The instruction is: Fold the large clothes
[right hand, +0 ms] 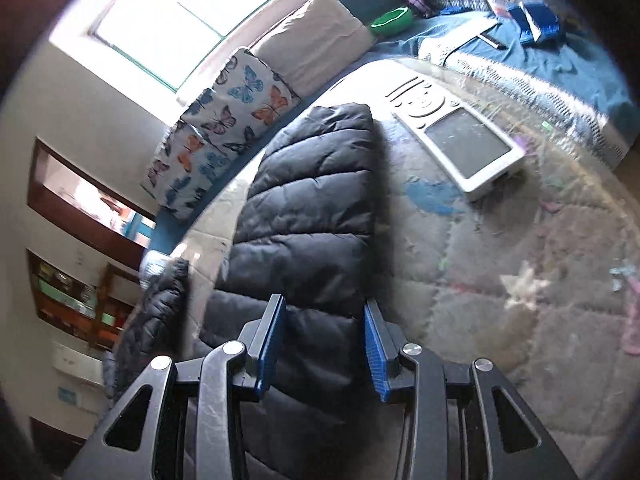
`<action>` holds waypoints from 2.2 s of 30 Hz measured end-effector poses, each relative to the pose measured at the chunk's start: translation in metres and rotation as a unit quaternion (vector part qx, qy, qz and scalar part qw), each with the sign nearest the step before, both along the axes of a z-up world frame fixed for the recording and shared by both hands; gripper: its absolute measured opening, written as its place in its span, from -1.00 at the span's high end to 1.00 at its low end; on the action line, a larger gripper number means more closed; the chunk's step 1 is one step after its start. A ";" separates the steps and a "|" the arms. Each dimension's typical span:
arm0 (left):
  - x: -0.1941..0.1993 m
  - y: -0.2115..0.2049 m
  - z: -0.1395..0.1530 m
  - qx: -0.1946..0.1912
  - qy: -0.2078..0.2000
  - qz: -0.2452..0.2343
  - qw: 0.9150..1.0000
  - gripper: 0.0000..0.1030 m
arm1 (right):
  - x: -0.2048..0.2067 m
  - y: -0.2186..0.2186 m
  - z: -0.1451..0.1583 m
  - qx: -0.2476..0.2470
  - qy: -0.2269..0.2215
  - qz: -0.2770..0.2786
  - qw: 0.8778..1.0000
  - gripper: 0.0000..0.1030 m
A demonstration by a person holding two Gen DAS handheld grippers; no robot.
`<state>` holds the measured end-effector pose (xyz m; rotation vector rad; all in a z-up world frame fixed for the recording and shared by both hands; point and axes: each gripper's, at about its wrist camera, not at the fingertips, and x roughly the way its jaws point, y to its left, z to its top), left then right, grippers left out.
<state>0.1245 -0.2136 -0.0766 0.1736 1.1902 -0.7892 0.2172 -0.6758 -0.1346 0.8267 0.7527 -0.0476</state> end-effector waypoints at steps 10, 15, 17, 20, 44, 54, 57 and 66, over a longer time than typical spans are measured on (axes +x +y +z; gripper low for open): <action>0.000 0.019 0.016 0.000 -0.017 0.031 0.999 0.03 | -0.014 0.040 0.094 -0.116 -0.057 0.024 0.991 0.82; -0.009 0.043 0.033 -0.016 -0.036 0.050 0.998 0.03 | -0.031 0.099 0.153 -0.193 -0.101 0.066 0.974 0.82; -0.014 0.053 0.038 -0.023 -0.043 0.056 0.997 0.03 | -0.041 0.124 0.170 -0.209 -0.126 0.091 0.966 0.85; -0.025 0.070 0.047 -0.031 -0.054 0.062 0.996 0.03 | -0.068 0.182 0.198 -0.234 -0.170 0.139 0.947 0.85; -0.022 0.102 0.043 -0.022 -0.043 0.112 0.993 -0.27 | -0.040 0.044 0.082 -0.103 0.003 0.029 0.994 -0.29; 0.007 0.078 0.032 0.004 -0.025 0.120 0.992 -0.34 | 0.010 -0.011 0.013 0.006 0.004 -0.008 1.000 -0.29; 0.014 0.075 0.026 0.016 -0.018 0.121 0.992 -0.34 | 0.019 -0.015 0.006 0.039 -0.013 -0.004 0.999 -0.29; 0.018 0.083 0.026 0.018 -0.025 0.134 0.991 -0.34 | 0.028 0.011 0.043 0.027 -0.054 0.023 0.998 0.70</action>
